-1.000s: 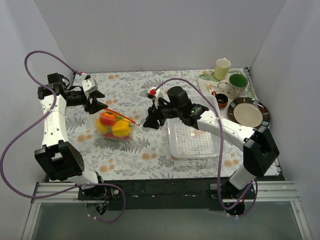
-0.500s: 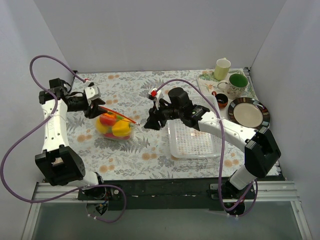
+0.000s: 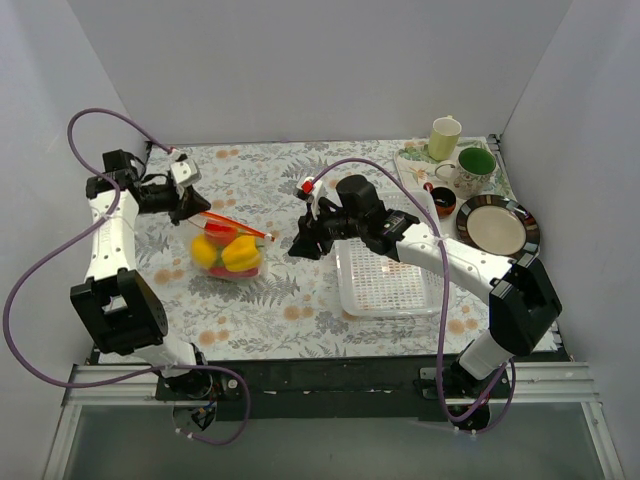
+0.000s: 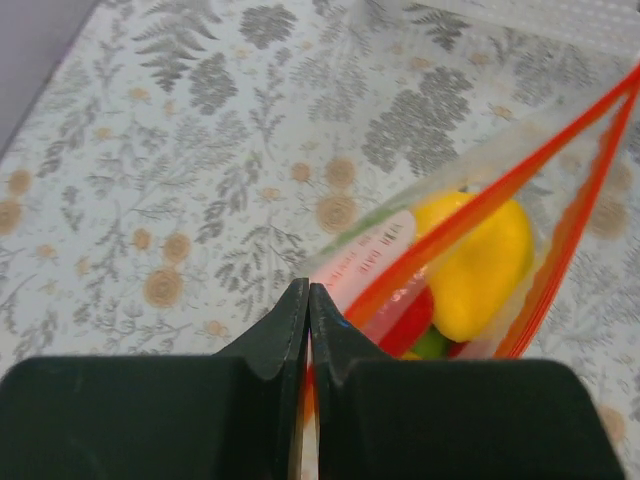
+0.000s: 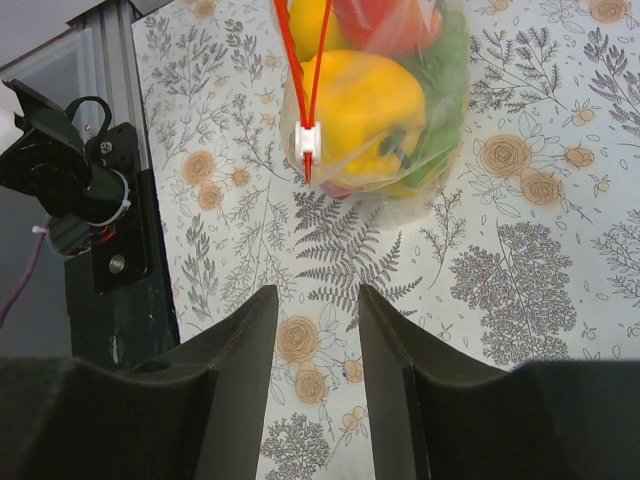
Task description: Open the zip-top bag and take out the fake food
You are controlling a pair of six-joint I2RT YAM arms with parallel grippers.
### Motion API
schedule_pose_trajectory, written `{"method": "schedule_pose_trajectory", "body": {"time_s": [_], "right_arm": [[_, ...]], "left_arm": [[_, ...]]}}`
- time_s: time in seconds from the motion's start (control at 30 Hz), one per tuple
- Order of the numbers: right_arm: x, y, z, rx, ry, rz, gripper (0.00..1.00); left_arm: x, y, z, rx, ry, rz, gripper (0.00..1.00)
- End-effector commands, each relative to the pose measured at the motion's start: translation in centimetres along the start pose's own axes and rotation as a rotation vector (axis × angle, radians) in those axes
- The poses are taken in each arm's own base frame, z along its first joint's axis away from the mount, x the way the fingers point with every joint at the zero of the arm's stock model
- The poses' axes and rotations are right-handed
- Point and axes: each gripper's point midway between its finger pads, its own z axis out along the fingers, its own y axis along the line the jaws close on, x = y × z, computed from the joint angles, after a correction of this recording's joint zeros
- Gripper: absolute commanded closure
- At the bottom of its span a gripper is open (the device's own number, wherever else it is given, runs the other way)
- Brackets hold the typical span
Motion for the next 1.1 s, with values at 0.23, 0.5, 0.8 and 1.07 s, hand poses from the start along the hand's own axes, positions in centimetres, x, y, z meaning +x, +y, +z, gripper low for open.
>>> {"method": "schedule_pose_trajectory", "body": {"time_s": [0.23,0.5,0.8,1.07], "right_arm": [[-2.6,0.5,-0.3,-0.006,-0.062,-0.062,0.56],[-2.4,0.7,-0.4,-0.014,-0.060,-0.062,0.53],[-1.2,0.9,-0.8,-0.017,-0.045,-0.057,0.46],[-0.8,1.0,-1.0,-0.015,-0.026,-0.057,0.44]], "left_arm": [[-11.8,12.7,-3.6,-0.501,-0.266,0.098,1.00],[-8.6,5.6,-1.7,-0.119,-0.106,0.209,0.78],[-5.9,-0.4,-2.2,0.007,0.002,0.269,0.42],[-2.5,-2.9,-1.7,0.055,0.139,0.341,0.48]]}}
